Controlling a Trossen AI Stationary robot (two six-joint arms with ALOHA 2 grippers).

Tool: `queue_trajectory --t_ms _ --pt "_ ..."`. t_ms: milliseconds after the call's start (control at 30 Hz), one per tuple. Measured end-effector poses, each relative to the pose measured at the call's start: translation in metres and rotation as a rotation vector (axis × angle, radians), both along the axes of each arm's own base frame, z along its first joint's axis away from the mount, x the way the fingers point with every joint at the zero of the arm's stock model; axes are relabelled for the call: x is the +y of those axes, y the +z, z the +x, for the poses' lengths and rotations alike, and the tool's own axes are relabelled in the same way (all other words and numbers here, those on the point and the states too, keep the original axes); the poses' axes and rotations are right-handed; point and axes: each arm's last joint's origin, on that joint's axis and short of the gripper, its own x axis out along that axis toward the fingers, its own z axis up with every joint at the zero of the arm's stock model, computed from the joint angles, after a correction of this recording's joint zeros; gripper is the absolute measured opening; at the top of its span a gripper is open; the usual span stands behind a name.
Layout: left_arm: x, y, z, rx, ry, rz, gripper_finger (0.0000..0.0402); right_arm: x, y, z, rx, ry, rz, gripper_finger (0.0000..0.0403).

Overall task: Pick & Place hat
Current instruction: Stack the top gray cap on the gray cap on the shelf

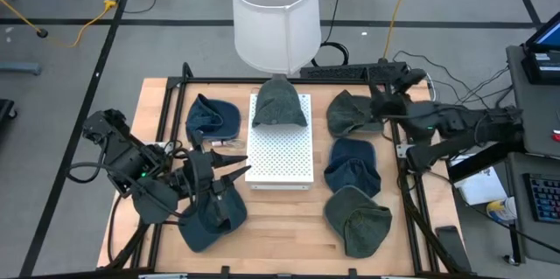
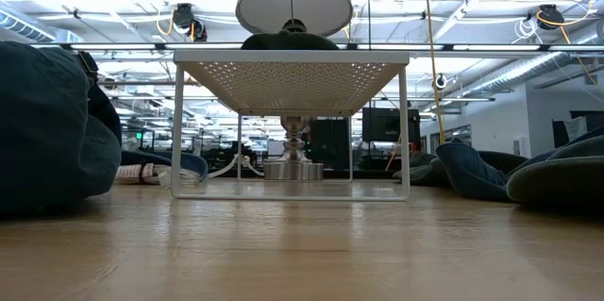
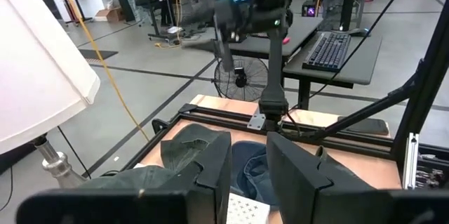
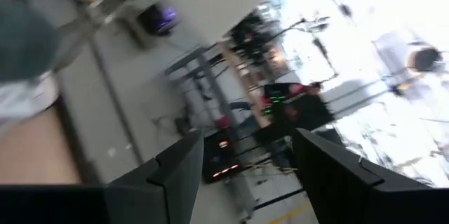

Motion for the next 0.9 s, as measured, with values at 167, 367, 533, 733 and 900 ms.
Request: queue_trajectory --t_ms 167,367,533,733,900 --pt "0.000 0.000 0.000 0.000 0.000 0.000 0.0097 -0.019 -0.037 0.002 0.166 0.046 0.273 0.0212" --pt "0.000 0.000 0.000 0.002 0.000 0.004 0.0097 -0.040 -0.068 0.008 0.375 0.013 0.577 0.0212" --pt "0.000 0.000 0.000 0.000 0.001 0.001 0.0097 -0.056 -0.098 0.008 0.469 0.002 0.803 0.0212" --pt "0.000 0.000 0.000 0.000 0.001 0.000 0.0097 -0.065 -0.147 0.002 0.570 -0.035 0.839 0.0212" --pt "0.000 0.000 0.000 0.000 0.001 0.001 0.0097 -0.064 -0.185 -0.001 0.612 -0.010 0.826 0.0212"
